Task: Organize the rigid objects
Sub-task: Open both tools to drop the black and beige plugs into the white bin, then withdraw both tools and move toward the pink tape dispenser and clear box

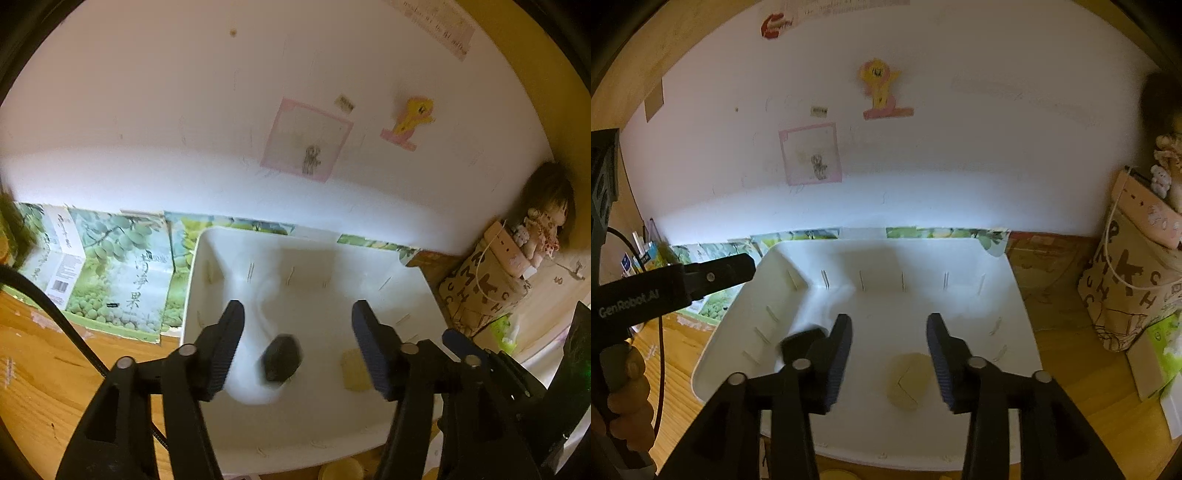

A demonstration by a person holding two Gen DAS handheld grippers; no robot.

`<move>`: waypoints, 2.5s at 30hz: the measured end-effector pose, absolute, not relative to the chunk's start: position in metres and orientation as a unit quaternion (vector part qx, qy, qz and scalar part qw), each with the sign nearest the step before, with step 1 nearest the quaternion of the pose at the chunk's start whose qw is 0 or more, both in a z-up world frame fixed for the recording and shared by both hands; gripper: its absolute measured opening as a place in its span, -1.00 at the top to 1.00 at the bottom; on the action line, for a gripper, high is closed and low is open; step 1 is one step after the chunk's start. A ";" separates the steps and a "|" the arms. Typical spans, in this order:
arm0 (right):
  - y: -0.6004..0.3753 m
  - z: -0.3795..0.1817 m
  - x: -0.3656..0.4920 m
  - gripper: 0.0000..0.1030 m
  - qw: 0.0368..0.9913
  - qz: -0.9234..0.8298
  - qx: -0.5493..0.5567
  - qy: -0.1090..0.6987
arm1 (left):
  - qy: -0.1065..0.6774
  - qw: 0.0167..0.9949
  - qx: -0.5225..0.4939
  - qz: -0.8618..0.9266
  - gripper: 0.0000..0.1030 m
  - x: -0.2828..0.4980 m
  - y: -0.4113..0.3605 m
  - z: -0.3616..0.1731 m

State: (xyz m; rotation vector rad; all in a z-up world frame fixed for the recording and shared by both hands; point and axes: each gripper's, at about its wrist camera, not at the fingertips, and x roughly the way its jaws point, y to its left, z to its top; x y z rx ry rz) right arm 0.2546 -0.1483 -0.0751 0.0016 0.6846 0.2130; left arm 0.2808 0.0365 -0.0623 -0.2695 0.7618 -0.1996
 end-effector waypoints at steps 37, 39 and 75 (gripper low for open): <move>-0.140 -0.002 0.047 -0.59 0.972 0.079 -0.021 0.220 | 0.281 0.952 -0.093 -0.071 -0.52 0.076 0.080 0.029; -0.139 -0.005 0.035 -0.59 0.971 0.082 -0.021 0.224 | 0.287 0.951 -0.094 -0.071 -0.52 0.067 0.080 0.027; -0.184 -0.117 -0.028 -0.59 0.908 0.040 -0.007 0.416 | 0.520 0.847 -0.111 -0.012 -0.52 0.049 0.075 -0.093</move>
